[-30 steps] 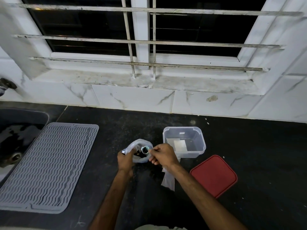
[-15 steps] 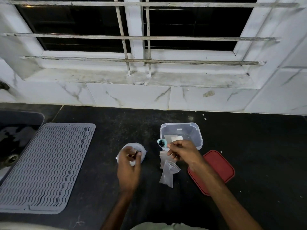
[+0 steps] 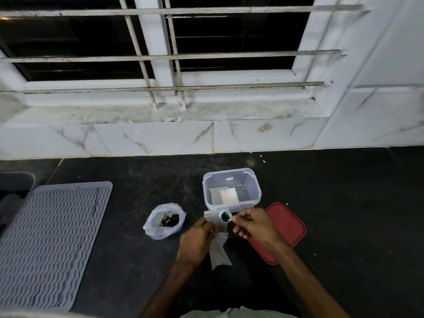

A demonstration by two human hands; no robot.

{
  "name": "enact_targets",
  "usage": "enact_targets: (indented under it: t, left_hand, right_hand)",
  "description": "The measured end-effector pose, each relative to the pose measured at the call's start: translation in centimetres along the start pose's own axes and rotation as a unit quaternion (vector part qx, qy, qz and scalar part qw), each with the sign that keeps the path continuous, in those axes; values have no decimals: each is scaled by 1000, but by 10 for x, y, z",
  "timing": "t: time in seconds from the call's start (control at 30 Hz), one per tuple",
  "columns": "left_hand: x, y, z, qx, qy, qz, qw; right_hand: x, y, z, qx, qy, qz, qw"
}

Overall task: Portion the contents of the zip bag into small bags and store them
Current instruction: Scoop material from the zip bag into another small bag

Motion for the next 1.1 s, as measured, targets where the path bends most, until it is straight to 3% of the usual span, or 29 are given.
enact_targets:
  t: [0.47,0.67,0.93,1.1]
  left_hand:
    - [10,-18,0,16,-68,32,997]
    - [13,-13,11,8,19,-12,1000]
    - [23,-10,9,-28,86,-64,994]
    - [22,-3,8,-17,112,-75,991]
  right_hand:
    - [-3,1,-10,-11,-1,-3,1000]
    - [-1,-5,-12,-11,2,27,1000]
    - [5,-1,-17,127,-7,75,989]
    - [3,1,-21,239,45,143,959]
Point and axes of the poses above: each hand's wrist, its own x-axis away from the middle knuckle, its own z-axis out of the back of the hand, y = z × x, the point moved 2 cm from there along -x, towards the middle knuckle, and after that the axes turned 7 degrees about -z, right-handed, at the moved point
